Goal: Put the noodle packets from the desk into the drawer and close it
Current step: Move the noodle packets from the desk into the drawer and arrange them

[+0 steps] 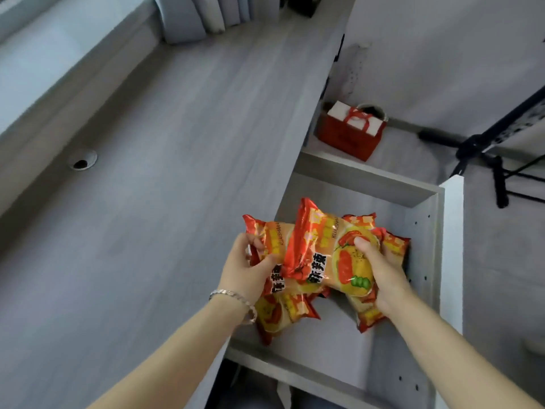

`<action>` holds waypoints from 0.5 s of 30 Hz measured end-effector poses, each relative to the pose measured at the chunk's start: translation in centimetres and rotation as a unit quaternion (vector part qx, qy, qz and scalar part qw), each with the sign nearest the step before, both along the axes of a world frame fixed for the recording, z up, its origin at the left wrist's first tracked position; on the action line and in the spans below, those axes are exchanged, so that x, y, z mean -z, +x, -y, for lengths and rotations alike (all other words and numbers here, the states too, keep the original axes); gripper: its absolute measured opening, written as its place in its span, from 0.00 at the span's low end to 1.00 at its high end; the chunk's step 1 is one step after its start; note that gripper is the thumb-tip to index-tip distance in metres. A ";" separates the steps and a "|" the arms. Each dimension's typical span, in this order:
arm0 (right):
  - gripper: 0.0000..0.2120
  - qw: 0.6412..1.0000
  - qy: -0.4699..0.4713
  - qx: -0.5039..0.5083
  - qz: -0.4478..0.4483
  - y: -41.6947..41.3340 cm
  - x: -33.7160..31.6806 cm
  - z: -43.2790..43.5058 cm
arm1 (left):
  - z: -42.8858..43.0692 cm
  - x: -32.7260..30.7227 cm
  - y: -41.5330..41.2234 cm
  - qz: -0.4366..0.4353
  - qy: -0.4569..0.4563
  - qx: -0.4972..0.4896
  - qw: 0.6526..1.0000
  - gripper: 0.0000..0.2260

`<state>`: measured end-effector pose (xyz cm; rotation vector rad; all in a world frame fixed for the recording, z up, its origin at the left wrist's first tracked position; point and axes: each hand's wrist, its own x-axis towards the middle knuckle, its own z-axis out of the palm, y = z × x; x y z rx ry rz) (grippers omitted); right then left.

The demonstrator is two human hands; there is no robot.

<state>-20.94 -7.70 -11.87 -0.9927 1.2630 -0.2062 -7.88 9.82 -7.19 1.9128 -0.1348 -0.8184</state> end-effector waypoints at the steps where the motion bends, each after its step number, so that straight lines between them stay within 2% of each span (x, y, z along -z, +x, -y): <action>1: 0.32 0.999 0.014 0.044 -0.017 -1.4 0.9 0.9 | 0.6 0.4 -0.9 0.021 0.017 0.015 1.000 0.13; 3: 0.29 0.992 0.031 0.112 -0.045 -3.6 2.8 2.2 | 1.3 1.3 -2.3 0.052 0.048 0.043 0.997 0.12; 5: 0.29 0.988 0.018 0.128 -0.086 -4.9 4.4 2.7 | 1.3 2.2 -3.3 0.083 0.089 0.076 0.990 0.12; 8: 0.31 0.989 -0.019 0.081 -0.121 -5.4 5.9 2.5 | 0.5 3.3 -4.7 0.093 0.150 0.121 0.977 0.12; 10: 0.32 0.985 -0.072 0.051 -0.151 -5.0 6.2 2.0 | 0.0 3.9 -5.4 0.078 0.188 0.138 0.969 0.16; 12: 0.33 0.953 -0.212 0.007 -0.217 -4.4 6.0 1.1 | -0.5 4.4 -5.9 0.063 0.218 0.153 0.962 0.22; 14: 0.34 0.886 -0.375 -0.064 -0.265 -3.6 5.7 -0.6 | -0.7 4.8 -6.2 0.054 0.250 0.174 0.951 0.28; 15: 0.33 0.847 -0.451 -0.111 -0.258 -3.2 5.7 -1.5 | -0.8 4.8 -6.3 0.054 0.267 0.185 0.944 0.30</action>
